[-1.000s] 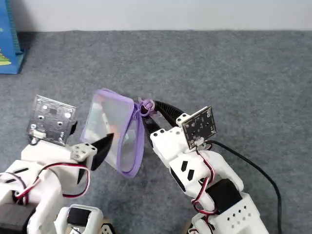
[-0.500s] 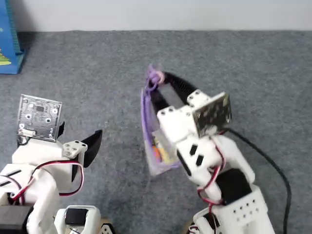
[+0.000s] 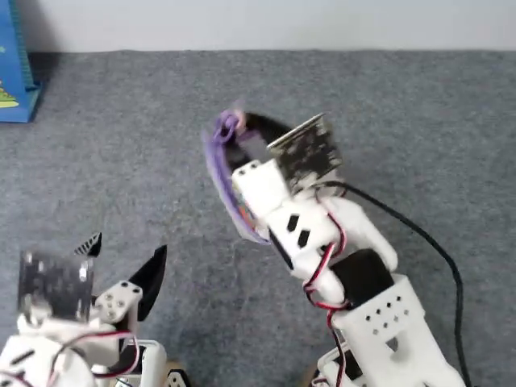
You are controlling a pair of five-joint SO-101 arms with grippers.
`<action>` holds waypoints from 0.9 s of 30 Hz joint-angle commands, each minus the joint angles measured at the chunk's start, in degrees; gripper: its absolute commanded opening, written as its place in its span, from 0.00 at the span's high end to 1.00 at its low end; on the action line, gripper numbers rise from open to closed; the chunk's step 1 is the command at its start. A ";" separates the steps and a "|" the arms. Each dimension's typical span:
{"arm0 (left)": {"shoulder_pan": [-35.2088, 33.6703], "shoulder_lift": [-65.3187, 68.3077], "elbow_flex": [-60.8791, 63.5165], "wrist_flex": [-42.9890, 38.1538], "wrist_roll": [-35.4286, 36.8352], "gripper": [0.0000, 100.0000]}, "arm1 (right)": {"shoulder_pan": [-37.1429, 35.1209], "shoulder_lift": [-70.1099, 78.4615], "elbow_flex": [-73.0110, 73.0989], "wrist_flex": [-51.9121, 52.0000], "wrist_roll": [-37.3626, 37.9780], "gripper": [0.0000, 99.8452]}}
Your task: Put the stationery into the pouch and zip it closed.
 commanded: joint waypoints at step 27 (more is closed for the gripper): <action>17.32 -6.42 8.66 -9.05 -10.90 0.72 | -11.03 -25.54 6.68 28.26 5.71 0.99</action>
